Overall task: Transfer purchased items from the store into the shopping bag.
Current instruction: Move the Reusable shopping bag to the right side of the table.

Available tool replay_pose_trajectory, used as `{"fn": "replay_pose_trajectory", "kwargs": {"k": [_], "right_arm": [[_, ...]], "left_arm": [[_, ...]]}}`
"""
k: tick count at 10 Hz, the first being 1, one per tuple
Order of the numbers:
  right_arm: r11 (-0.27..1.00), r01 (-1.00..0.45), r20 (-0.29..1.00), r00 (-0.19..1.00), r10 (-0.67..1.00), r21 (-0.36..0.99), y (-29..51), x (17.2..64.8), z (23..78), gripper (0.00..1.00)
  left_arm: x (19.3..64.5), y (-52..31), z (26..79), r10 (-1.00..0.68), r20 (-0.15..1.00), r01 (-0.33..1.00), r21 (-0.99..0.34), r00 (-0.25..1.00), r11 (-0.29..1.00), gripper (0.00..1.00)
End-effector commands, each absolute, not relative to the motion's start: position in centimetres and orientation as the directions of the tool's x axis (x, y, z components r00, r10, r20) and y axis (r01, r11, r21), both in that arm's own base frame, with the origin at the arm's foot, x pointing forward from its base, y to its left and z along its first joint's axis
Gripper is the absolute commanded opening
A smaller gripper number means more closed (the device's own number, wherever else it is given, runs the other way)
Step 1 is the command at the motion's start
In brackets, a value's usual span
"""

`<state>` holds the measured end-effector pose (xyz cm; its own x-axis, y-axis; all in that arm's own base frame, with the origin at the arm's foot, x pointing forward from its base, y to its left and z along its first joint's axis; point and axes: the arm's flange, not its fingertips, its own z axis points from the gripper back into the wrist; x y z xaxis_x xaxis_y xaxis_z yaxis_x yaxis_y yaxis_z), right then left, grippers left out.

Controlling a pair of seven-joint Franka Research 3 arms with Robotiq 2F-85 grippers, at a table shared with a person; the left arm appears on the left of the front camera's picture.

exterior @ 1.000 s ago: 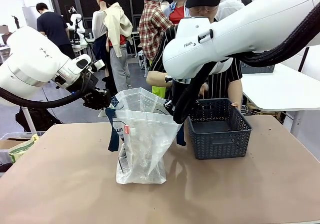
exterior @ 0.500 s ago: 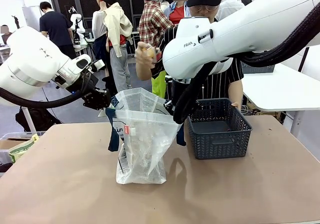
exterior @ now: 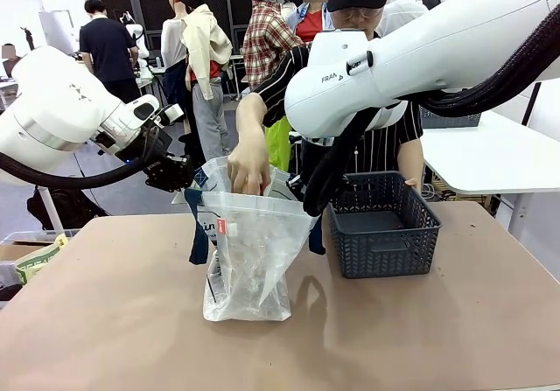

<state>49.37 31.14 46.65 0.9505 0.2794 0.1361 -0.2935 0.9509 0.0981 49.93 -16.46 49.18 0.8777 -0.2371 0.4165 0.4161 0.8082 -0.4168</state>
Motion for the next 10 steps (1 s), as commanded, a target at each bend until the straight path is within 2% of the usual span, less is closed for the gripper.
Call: {"fn": "replay_pose_trajectory", "kwargs": {"k": [1, 10], "right_arm": [[0.952, -0.288, 0.133, 0.953, 0.273, 0.109, 30.92, 49.09, 46.59, 0.00], [0.952, -0.288, 0.133, 0.953, 0.273, 0.109, 30.92, 49.09, 46.59, 0.00]], "left_arm": [[49.91, -16.25, 49.39, -0.236, 0.422, 0.418, -0.414, 0.875, 0.809, 0.00], [49.91, -16.25, 49.39, -0.236, 0.422, 0.418, -0.414, 0.875, 0.809, 0.00]]}}
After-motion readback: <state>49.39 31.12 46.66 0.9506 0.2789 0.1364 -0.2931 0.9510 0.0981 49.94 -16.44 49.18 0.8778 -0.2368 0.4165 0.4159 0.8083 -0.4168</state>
